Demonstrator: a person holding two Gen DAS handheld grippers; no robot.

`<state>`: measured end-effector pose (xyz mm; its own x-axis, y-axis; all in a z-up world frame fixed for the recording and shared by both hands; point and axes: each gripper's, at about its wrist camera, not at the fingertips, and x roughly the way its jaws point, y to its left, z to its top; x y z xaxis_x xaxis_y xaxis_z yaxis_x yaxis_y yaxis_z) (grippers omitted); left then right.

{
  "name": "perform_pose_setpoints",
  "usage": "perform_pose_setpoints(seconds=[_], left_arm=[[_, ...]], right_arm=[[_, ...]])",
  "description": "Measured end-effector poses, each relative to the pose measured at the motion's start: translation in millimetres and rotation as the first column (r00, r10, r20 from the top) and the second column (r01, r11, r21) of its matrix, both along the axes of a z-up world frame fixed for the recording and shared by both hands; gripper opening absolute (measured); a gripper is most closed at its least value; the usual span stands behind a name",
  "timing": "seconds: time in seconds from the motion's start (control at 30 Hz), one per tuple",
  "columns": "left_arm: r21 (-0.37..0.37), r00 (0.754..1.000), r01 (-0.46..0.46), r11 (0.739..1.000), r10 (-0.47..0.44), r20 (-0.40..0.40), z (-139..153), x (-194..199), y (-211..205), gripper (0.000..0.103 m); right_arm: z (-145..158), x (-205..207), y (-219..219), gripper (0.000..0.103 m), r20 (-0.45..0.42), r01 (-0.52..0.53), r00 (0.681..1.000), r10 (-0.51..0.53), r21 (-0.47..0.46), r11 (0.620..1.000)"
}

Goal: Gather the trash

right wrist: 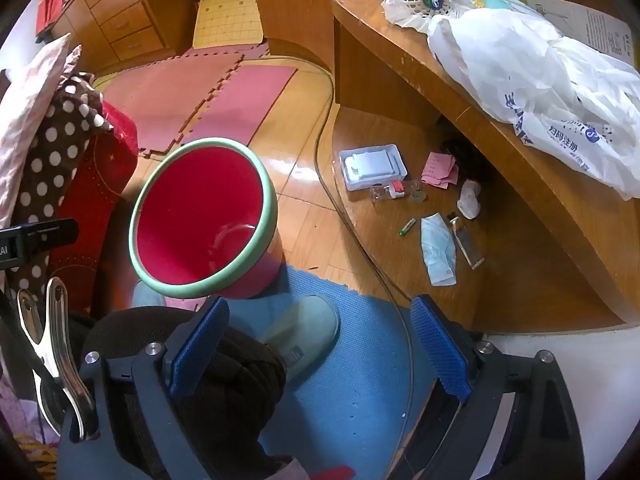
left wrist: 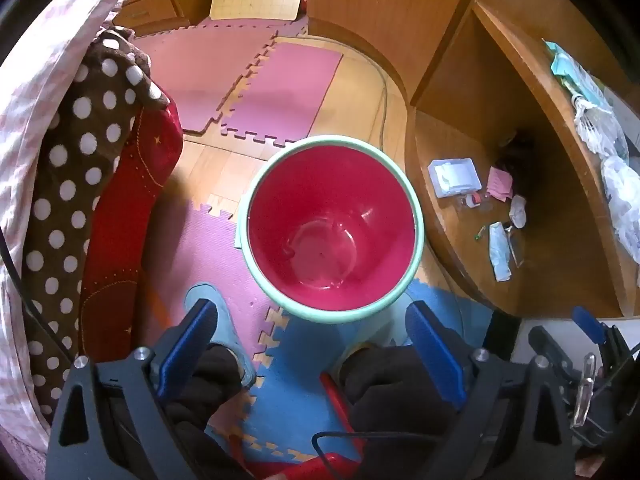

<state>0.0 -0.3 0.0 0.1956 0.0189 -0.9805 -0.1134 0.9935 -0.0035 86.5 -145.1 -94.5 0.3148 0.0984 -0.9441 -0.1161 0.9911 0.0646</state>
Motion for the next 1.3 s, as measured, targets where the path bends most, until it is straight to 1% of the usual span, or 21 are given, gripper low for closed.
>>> perform_pose_setpoints(seconds=[1.3], left_arm=[[-0.004,1.000,0.002,1.000,-0.002,-0.010,-5.0,-3.9,-1.8,0.098]], right_arm=[[0.4,0.0,2.9,0.094,-0.008,0.000,1.000,0.000,-0.001,1.000]])
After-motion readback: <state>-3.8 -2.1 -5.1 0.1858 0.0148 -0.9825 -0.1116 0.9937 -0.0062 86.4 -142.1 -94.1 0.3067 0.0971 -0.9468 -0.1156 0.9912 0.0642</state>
